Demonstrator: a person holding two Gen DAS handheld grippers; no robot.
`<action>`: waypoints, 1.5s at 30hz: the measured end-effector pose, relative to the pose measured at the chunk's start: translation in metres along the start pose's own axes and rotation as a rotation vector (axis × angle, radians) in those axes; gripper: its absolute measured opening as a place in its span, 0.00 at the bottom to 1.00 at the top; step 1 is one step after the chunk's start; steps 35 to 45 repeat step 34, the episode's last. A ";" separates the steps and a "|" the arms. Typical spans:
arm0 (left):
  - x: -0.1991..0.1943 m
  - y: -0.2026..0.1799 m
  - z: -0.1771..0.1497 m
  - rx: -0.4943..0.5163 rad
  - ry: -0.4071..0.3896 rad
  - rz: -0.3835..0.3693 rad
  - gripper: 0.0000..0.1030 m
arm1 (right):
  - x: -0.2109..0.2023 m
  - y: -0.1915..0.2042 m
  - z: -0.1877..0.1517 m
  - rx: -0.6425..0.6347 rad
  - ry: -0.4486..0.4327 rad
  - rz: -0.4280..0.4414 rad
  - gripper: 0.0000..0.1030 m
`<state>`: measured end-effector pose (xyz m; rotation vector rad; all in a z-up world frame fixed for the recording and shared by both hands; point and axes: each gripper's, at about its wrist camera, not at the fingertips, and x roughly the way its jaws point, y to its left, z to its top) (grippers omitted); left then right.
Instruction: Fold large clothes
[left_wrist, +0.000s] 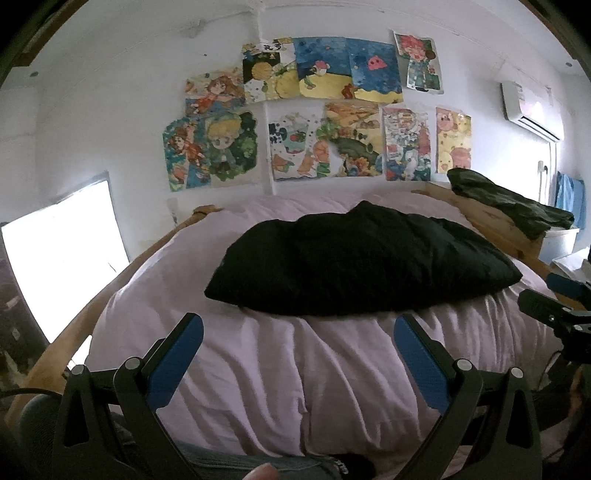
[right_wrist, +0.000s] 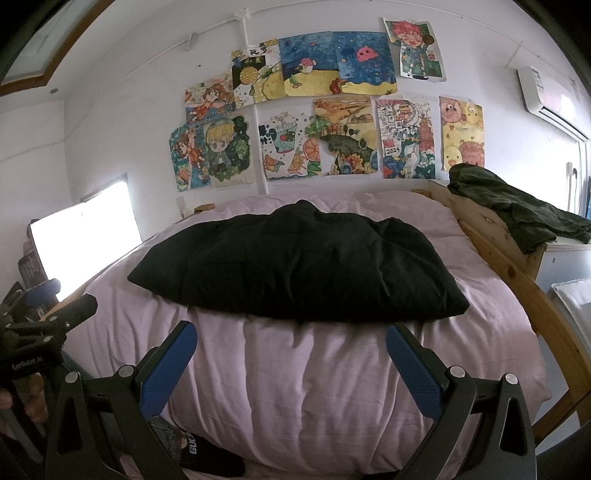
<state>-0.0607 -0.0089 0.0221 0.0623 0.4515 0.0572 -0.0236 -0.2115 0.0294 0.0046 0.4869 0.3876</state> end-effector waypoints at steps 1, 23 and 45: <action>0.000 0.000 -0.001 0.004 0.001 0.014 0.99 | 0.000 0.000 0.000 0.000 0.000 0.000 1.00; 0.000 0.003 -0.002 0.012 -0.005 0.019 0.99 | 0.000 0.002 0.000 0.002 0.001 -0.002 1.00; -0.002 0.002 -0.001 0.013 -0.001 0.026 0.99 | 0.000 0.002 0.001 0.003 0.001 -0.002 1.00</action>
